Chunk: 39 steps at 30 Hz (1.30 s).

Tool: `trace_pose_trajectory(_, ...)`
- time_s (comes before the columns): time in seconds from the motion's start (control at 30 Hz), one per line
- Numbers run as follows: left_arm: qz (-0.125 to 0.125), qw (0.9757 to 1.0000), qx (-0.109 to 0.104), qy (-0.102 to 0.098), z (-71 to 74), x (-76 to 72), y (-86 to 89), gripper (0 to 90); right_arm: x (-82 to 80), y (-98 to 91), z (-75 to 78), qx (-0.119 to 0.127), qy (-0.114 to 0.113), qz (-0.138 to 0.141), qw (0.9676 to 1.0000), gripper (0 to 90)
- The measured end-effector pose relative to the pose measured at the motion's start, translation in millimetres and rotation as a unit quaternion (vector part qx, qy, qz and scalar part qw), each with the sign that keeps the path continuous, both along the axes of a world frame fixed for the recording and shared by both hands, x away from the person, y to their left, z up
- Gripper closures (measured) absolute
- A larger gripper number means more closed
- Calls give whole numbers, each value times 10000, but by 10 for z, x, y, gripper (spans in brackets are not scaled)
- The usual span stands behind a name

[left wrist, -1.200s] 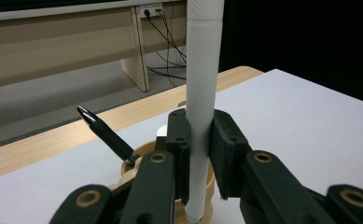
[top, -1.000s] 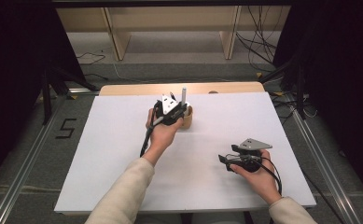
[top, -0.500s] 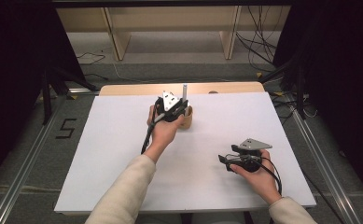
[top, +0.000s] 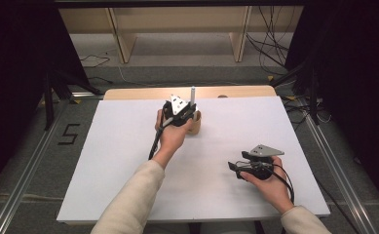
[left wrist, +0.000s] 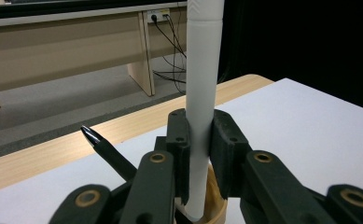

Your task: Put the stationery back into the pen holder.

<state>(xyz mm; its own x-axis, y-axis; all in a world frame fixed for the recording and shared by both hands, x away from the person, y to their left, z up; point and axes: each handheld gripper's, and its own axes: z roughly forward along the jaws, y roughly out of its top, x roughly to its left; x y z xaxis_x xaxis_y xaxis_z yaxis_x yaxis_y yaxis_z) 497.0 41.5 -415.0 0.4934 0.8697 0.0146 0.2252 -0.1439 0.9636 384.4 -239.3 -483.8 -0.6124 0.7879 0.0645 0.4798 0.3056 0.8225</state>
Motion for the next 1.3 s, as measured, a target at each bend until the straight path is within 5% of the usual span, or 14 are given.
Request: trace_pose_trajectory(1.3, 122, 9990, 72, 416, -315, 85, -25, 781, -1, 3, -4, -3, 10, 10, 10000, 290)
